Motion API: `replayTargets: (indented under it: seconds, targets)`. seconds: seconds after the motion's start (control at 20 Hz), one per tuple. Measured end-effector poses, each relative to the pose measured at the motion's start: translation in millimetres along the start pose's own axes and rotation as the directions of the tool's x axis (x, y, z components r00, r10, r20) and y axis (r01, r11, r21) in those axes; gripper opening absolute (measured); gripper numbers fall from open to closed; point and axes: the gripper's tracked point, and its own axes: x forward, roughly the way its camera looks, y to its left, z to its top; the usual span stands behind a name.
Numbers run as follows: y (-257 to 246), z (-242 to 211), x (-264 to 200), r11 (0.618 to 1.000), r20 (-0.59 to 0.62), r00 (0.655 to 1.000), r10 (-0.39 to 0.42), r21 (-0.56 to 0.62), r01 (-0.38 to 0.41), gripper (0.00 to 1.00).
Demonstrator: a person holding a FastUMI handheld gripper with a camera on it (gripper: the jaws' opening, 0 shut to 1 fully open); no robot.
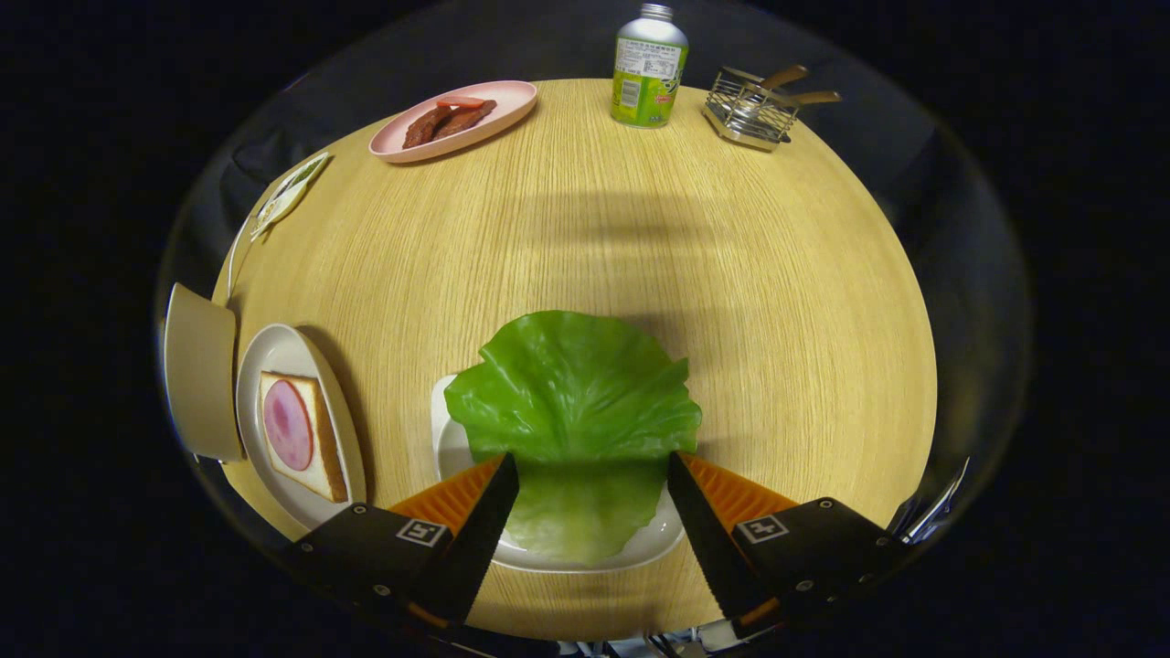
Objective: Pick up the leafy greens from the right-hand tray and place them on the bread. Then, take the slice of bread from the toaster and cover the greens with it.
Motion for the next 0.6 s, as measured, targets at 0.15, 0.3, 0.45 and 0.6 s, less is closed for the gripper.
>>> replayTargets:
  seconds: [0.15, 0.3, 0.45, 0.6]
  targets:
    - [0.8, -0.5, 1.2, 1.000, -0.013, 1.000, 0.009, 0.016, -0.009, 0.87]
    - [1.3, 0.1, 1.0, 1.000, -0.015, 1.000, 0.010, 0.029, -0.009, 0.65]
    - [2.2, 2.1, -0.8, 0.999, -0.005, 1.000, 0.020, 0.045, -0.020, 0.31]
    - [1.3, 5.5, -7.9, 0.998, 0.020, 1.000, 0.015, 0.060, -0.016, 0.13]
